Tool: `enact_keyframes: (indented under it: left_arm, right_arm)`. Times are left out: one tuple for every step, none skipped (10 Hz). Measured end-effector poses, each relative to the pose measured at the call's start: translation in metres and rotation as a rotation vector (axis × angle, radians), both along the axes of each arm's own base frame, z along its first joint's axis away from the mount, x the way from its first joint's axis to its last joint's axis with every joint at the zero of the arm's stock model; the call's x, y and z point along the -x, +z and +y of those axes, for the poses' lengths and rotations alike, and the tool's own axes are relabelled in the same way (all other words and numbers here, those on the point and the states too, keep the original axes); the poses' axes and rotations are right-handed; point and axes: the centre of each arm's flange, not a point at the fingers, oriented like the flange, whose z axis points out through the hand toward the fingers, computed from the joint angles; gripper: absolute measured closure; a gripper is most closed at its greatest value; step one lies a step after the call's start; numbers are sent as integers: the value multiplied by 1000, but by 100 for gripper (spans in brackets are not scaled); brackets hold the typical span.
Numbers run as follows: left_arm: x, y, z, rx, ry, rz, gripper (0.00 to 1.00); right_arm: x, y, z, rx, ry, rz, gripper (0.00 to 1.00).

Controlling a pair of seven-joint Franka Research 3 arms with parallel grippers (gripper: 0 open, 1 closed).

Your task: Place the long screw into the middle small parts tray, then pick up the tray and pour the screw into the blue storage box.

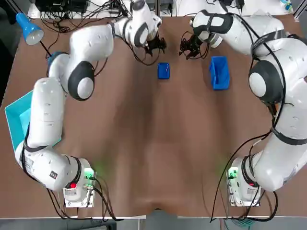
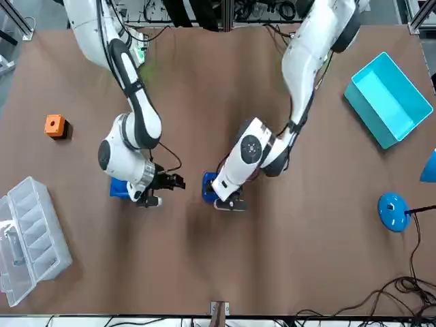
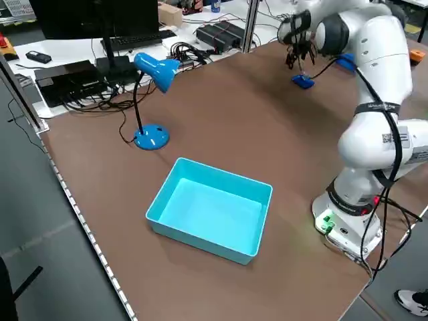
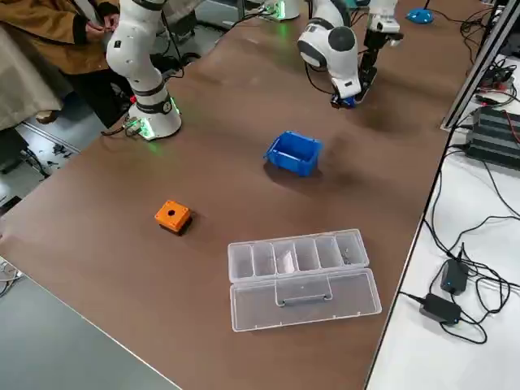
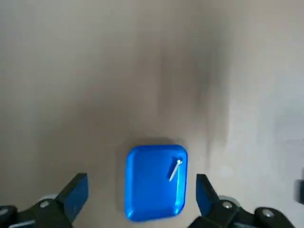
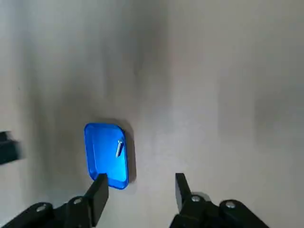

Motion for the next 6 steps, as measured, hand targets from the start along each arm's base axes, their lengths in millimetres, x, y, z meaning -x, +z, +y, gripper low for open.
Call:
enact_keyframes:
  left_arm:
    - [-7, 37, 22, -25, 5, 11, 0]
    - [-13, 73, 49, -51, 6, 14, 0]
    - [-15, 106, 79, -78, -3, 14, 0]
    - [-17, 136, 113, -109, -34, 13, 0]
    - [-17, 165, 149, -136, -70, 13, 0]
    - [-16, 192, 183, -158, -96, 10, 0]
  right_arm:
    - [4, -7, 12, -2, -4, -9, 37]
    - [10, -17, 26, -15, -17, -7, 43]
    - [16, -26, 38, -23, -20, -1, 44]
    - [18, -32, 47, -18, -21, -14, 46]
    - [21, -38, 55, -8, -24, -37, 46]
    - [23, -44, 61, 1, -23, -47, 46]
